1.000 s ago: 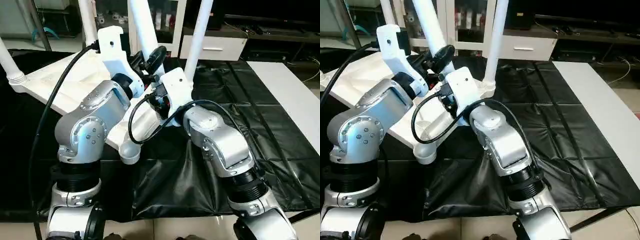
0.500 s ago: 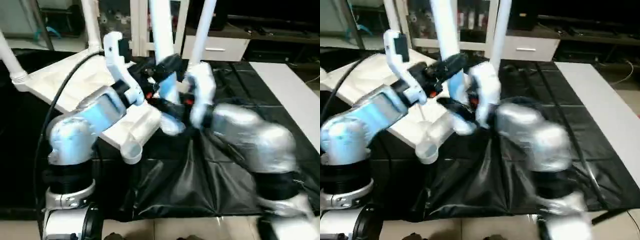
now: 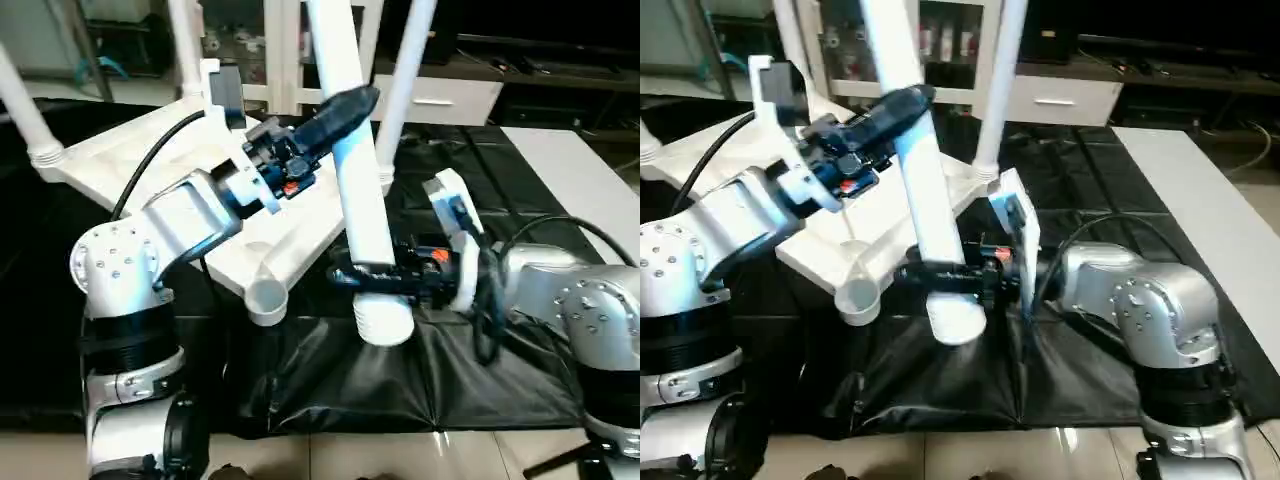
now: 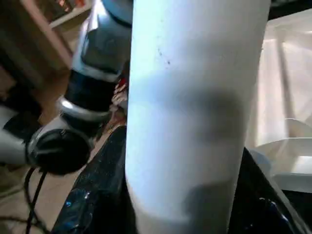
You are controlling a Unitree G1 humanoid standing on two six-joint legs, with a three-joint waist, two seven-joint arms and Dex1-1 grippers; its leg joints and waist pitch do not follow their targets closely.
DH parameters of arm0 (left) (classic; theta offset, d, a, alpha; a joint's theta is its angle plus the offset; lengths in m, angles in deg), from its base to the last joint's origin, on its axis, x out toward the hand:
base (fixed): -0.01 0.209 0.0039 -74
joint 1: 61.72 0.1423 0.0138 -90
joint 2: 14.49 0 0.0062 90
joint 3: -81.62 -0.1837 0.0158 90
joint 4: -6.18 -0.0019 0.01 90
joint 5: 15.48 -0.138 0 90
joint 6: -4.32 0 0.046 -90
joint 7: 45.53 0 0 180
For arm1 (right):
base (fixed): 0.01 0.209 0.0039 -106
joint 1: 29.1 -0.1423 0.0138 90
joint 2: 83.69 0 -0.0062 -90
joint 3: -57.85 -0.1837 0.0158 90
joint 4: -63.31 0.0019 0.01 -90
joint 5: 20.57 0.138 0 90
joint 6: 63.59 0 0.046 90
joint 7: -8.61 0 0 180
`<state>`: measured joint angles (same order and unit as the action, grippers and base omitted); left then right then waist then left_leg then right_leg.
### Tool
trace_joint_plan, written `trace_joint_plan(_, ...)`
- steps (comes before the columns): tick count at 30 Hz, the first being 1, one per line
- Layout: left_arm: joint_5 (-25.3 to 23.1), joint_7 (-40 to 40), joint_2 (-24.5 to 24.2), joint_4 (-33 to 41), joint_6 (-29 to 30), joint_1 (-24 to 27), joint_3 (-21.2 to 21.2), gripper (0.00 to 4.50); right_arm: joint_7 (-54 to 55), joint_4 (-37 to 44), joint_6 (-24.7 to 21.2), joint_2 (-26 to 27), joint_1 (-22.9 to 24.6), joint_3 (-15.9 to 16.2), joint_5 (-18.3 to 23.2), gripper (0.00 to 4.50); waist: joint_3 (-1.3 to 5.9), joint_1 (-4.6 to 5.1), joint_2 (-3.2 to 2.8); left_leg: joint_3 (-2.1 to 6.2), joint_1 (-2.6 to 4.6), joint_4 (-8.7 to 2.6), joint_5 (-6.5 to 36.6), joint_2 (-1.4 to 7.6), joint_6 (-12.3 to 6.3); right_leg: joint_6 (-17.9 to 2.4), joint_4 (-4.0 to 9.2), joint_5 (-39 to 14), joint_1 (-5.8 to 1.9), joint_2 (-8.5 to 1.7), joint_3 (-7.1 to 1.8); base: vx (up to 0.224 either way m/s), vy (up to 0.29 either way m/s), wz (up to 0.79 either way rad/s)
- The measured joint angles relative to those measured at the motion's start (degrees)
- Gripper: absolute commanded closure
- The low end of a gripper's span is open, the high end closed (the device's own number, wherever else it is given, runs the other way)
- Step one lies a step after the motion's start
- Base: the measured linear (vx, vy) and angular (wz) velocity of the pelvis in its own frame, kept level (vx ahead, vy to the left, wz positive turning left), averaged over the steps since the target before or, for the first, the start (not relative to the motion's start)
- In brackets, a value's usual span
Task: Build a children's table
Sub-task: Pick table leg
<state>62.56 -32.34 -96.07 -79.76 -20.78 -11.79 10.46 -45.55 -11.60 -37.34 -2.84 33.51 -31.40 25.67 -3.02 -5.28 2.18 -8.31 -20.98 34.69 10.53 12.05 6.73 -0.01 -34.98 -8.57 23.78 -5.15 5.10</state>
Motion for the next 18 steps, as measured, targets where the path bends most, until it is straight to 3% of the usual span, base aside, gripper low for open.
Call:
trace_joint_plan(5, 0.0, 1.3, -1.5, 0.0, 1.8, 0.1, -0.5, 1.65, -0.2, 0.0, 0.0, -0.8, 0.4, 1.1, 0.3, 2.61, 0.0, -0.18, 0.0, 0.0, 0.01, 0.09, 0.0, 0.0, 0.0, 0.0, 0.01, 0.0, -0.04, -0.05, 0.04, 0.0, 0.0, 0.0)
trace_joint_plan(7, -0.1, 1.0, -2.5, 0.0, 1.9, 0.3, -0.9, 1.99, -0.2, 0.0, 0.0, -1.6, 0.7, 1.2, 0.3, 2.61, 0.0, -0.16, -0.01, 0.0, 0.01, 0.09, 0.0, 0.0, 0.0, 0.0, 0.0, 0.0, -0.08, -0.05, 0.04, 0.0, 0.0, 0.0)
trace_joint_plan(11, -0.1, 0.1, -2.2, 0.1, 1.2, 0.3, -1.2, 2.14, -0.1, 0.0, 0.0, -1.7, 0.7, 1.2, 0.1, 2.61, 0.0, -0.12, -0.01, 0.02, 0.01, 0.08, 0.0, 0.02, 0.0, 0.0, 0.0, 0.0, -0.09, -0.05, 0.08, 0.0, 0.0, 0.0)
trace_joint_plan(13, -0.2, -0.1, -2.2, 0.1, 1.2, 0.3, -1.2, 2.47, 0.0, 0.0, 0.1, -1.8, 0.7, 1.3, 0.1, 2.61, 0.0, -0.08, -0.01, 0.03, 0.0, 0.08, 0.0, 0.03, 0.0, 0.0, 0.0, 0.0, -0.09, -0.05, 0.1, 0.0, 0.0, 0.0)
trace_joint_plan(18, -1.3, -0.4, -2.2, 0.2, 0.7, 0.3, -1.6, 2.6, 0.5, -0.1, 1.0, -1.9, 0.7, 2.0, -0.6, 2.61, 0.0, -0.05, -0.01, 0.03, 0.0, 0.08, 0.0, 0.03, 0.0, 0.0, 0.0, 0.0, -0.1, -0.05, 0.11, 0.0, 0.0, 0.0)
